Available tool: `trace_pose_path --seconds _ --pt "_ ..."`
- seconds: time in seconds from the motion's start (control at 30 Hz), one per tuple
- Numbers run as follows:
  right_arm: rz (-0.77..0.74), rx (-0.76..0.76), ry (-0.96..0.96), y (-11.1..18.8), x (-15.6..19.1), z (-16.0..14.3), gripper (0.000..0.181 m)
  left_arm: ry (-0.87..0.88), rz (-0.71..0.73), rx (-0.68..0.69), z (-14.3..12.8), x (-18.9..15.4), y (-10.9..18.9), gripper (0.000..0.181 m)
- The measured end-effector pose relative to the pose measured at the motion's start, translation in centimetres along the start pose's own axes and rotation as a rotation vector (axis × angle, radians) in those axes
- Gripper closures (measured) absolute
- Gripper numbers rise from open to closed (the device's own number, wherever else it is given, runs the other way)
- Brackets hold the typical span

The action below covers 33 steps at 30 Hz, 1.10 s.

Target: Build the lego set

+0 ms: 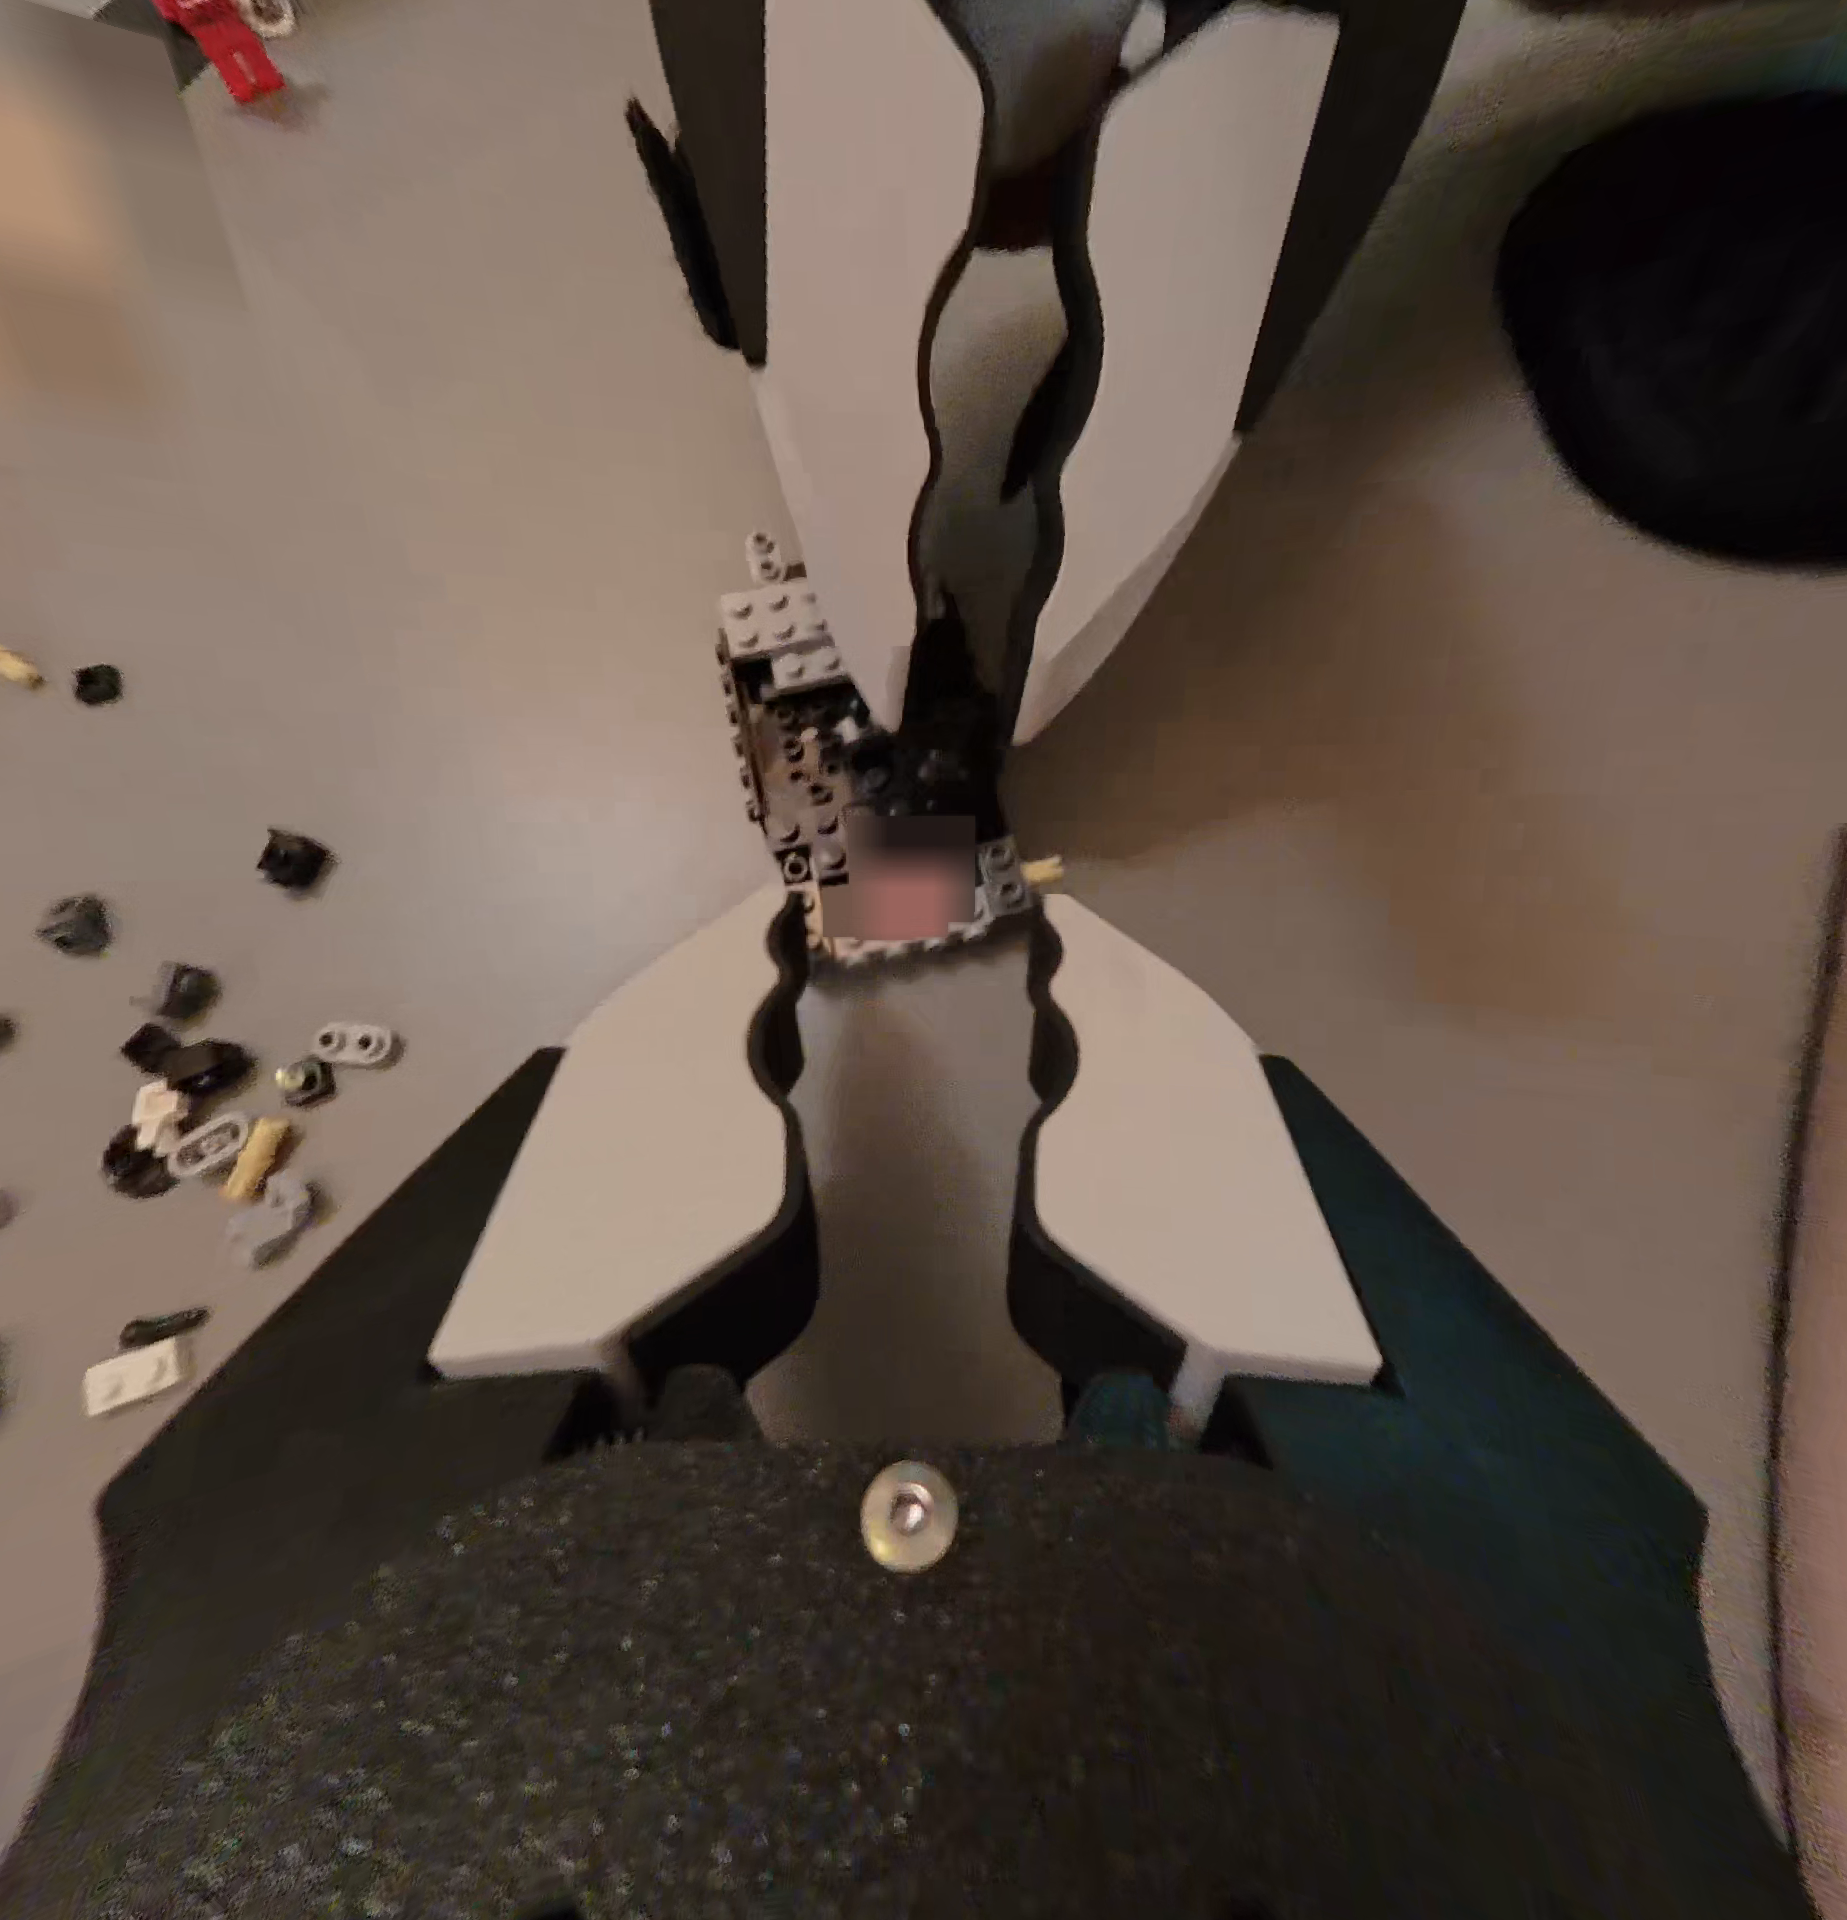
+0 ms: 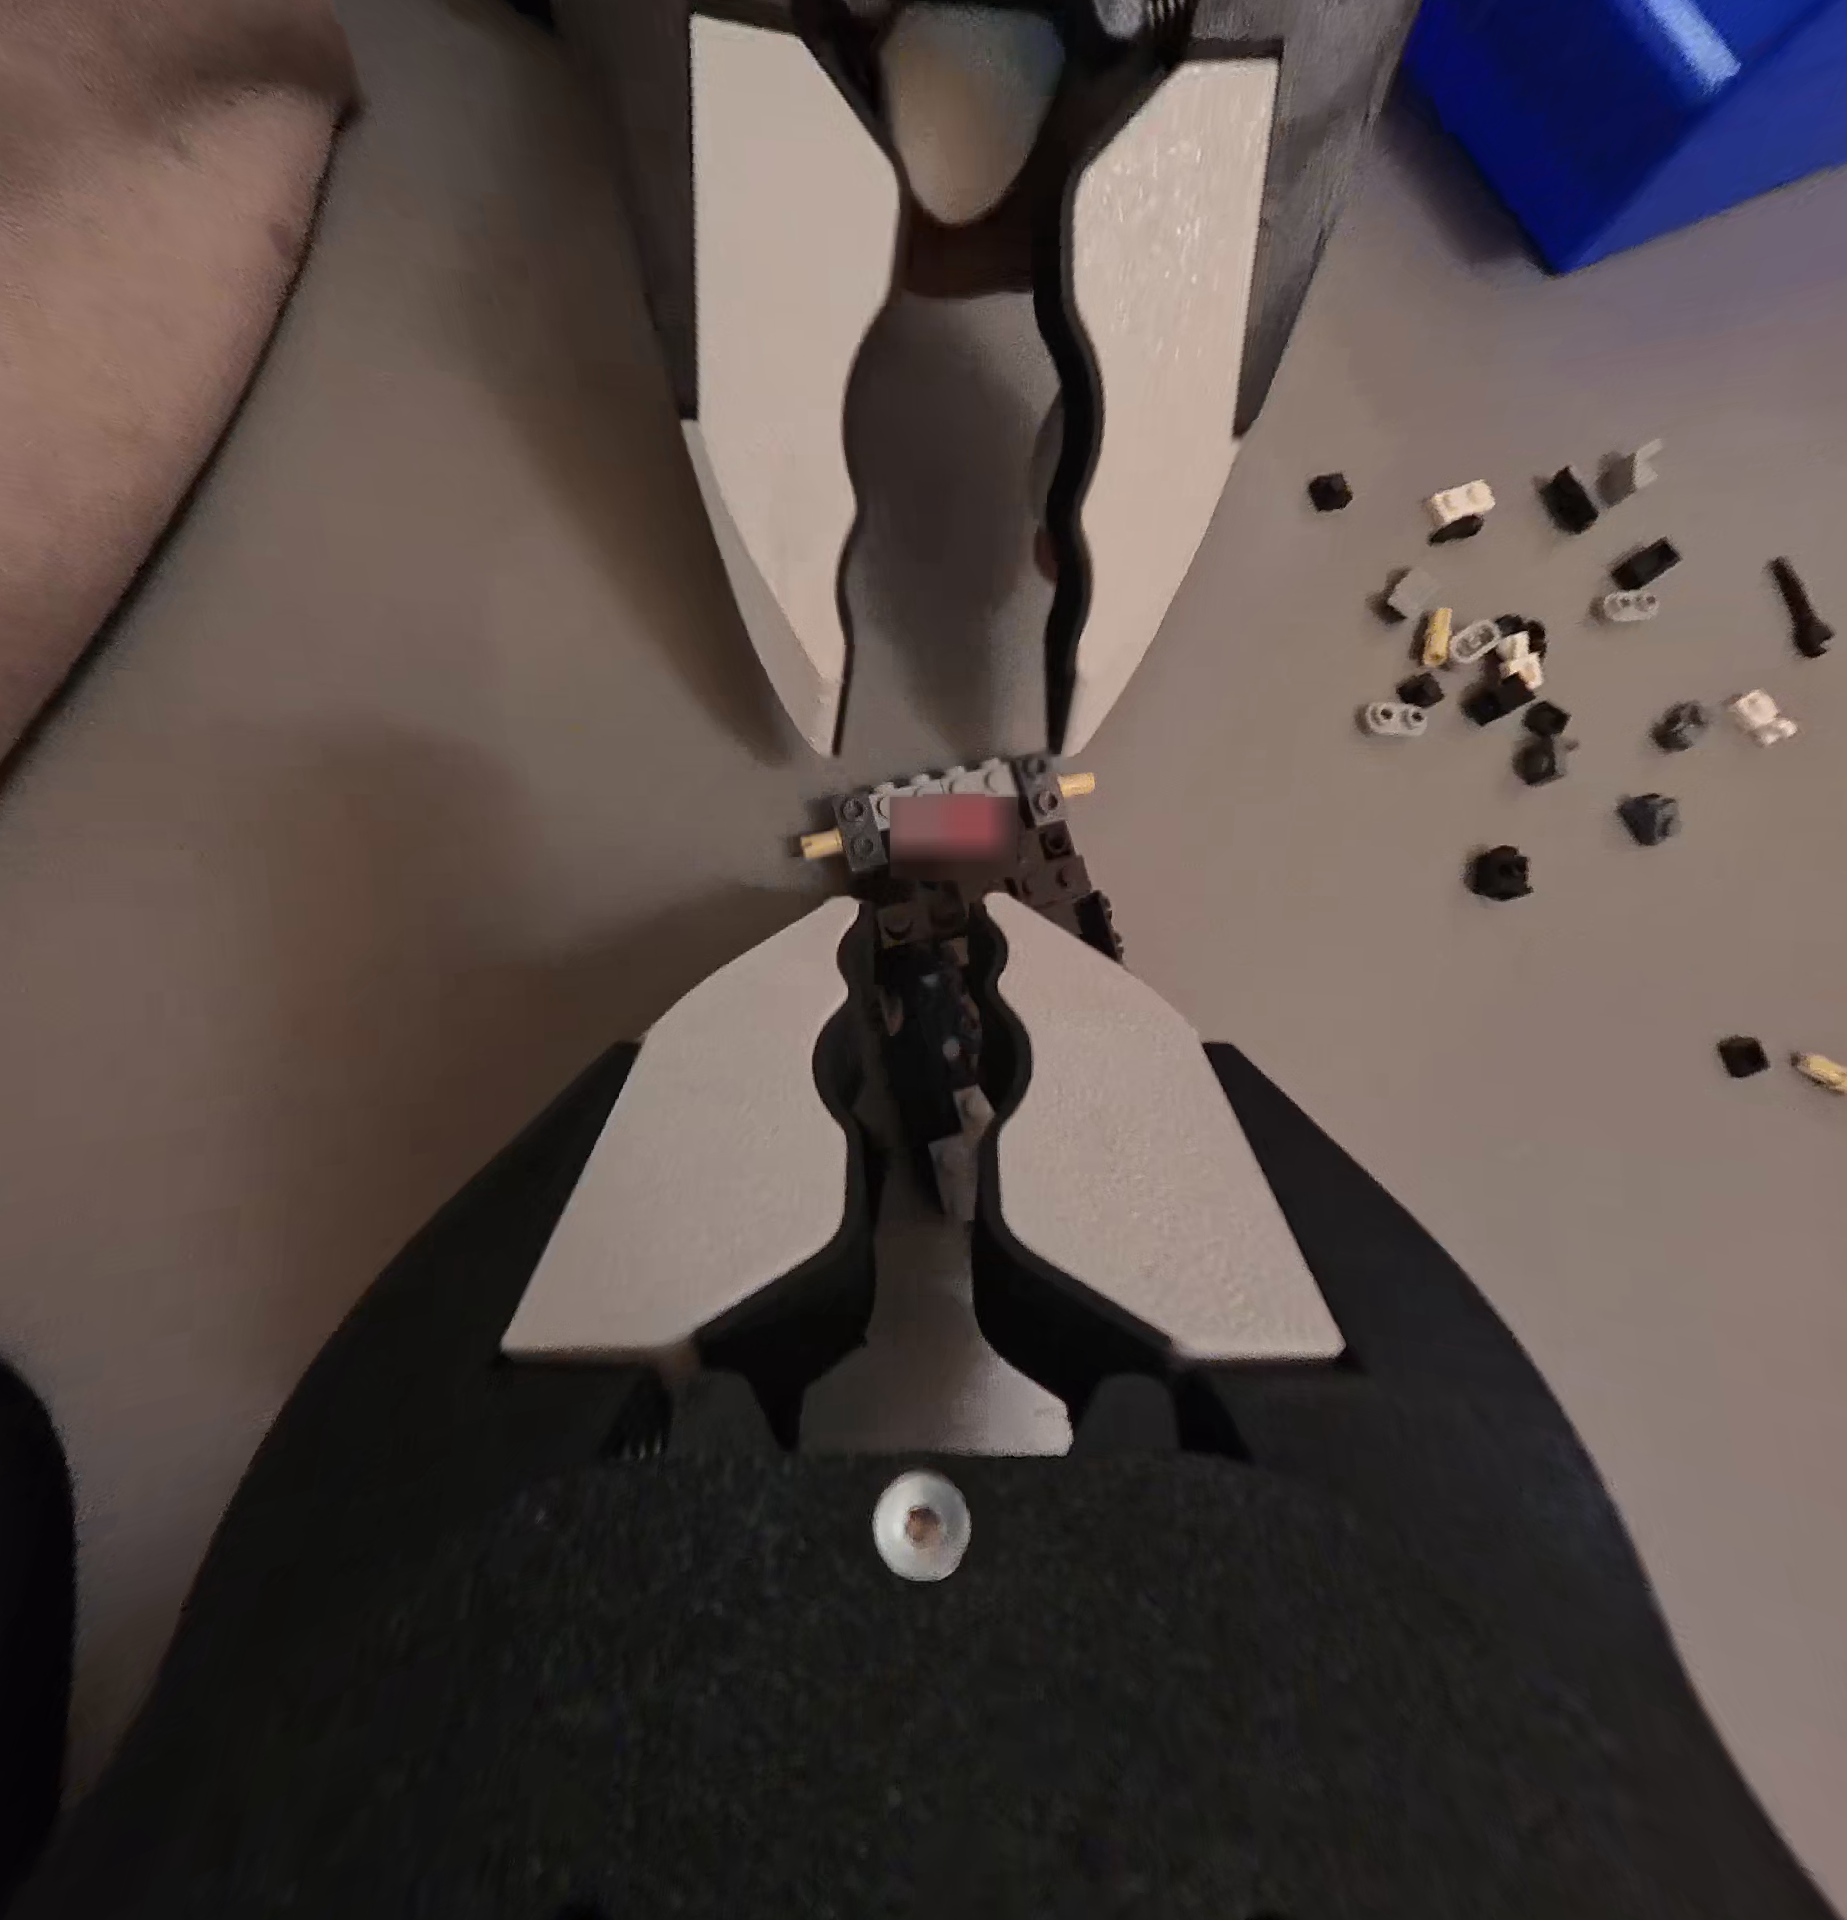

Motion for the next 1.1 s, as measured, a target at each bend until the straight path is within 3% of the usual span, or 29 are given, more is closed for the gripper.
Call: trace_pose_path --seconds 0.2,1.1 --pt "0.076 0.056 0.005 -0.8 0.1 -0.6 0.164 0.062 0.026 0.054 -1.7 0.2 -1.2 0.121" --pt "0.104 0.11 -0.012 -1.4 0.2 -0.7 0.163 0.047 0.067 0.016 -1.0 0.8 -1.9 0.125"
Point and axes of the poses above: each gripper's, where its closed fingertips meet, y back along the fingers, z out of its top, x = y × z across the jaws, the point moved 3 cm from there along y, back along the fingers, and after that the axes turned 6 degrees about -z, right-handed, at the moved point
